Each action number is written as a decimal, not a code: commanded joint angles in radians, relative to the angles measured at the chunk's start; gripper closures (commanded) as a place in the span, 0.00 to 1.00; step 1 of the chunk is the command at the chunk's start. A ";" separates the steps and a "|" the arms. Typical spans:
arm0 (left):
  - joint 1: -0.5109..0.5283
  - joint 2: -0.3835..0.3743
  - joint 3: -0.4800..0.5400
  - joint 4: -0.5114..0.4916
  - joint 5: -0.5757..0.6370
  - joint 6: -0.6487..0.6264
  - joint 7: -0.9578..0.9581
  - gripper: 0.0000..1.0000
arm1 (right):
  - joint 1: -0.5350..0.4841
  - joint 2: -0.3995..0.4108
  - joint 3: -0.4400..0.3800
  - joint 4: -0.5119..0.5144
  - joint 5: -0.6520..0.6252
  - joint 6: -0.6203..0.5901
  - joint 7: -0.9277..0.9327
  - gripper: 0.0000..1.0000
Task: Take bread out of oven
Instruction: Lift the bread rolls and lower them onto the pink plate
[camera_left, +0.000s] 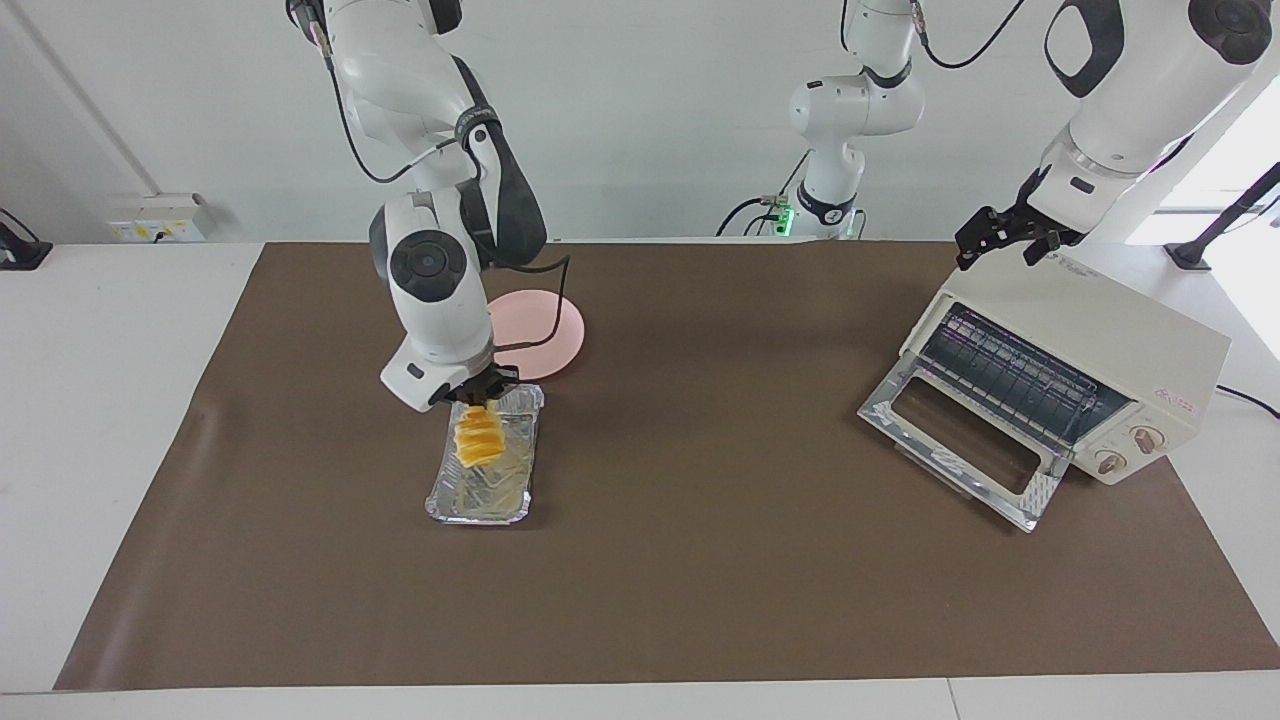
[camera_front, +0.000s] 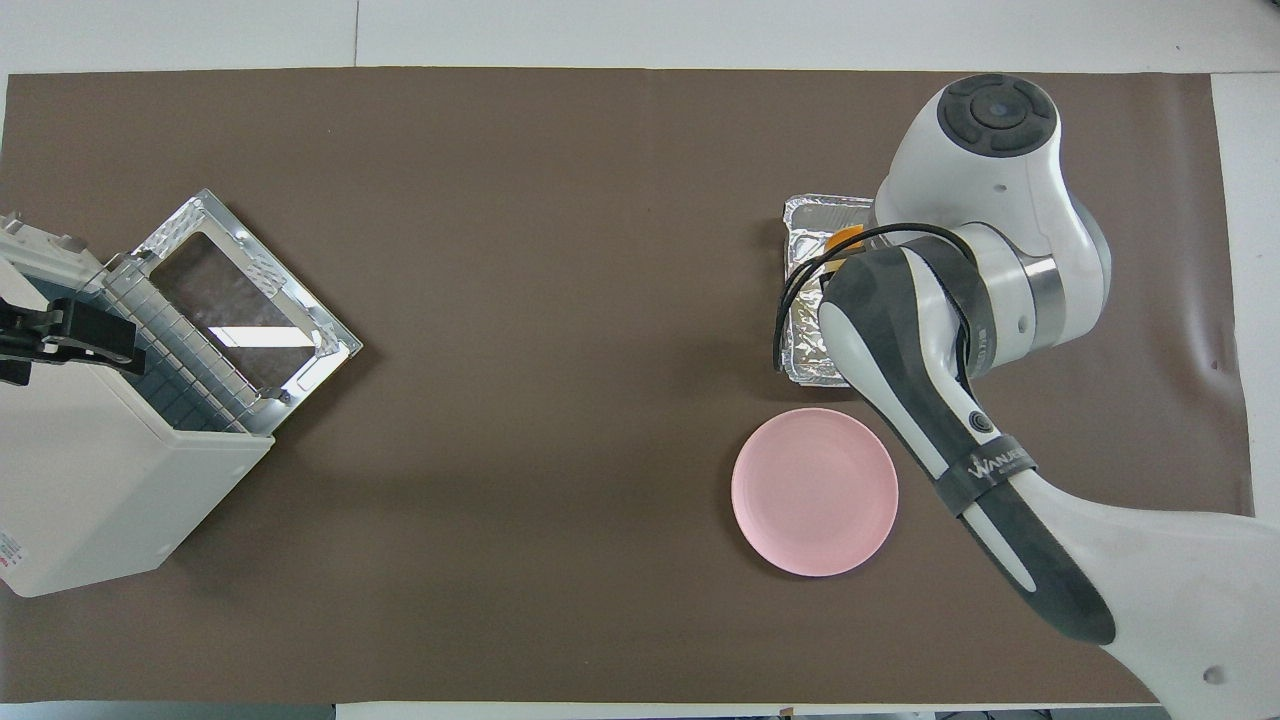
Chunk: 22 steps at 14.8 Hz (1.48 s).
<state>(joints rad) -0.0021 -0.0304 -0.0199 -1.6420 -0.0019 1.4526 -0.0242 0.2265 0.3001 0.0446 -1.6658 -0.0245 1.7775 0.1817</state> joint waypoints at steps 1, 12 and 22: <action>0.002 -0.020 -0.002 -0.010 0.020 -0.003 0.000 0.00 | 0.005 -0.168 0.009 -0.194 0.069 0.016 0.033 1.00; 0.002 -0.020 -0.002 -0.010 0.020 -0.003 0.000 0.00 | 0.166 -0.458 0.017 -0.715 0.074 0.327 0.222 1.00; 0.002 -0.020 -0.002 -0.010 0.020 -0.003 0.000 0.00 | 0.209 -0.496 0.017 -0.871 0.110 0.484 0.209 1.00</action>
<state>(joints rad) -0.0021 -0.0304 -0.0199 -1.6420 -0.0019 1.4526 -0.0242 0.4303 -0.1585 0.0600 -2.4972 0.0665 2.2324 0.4024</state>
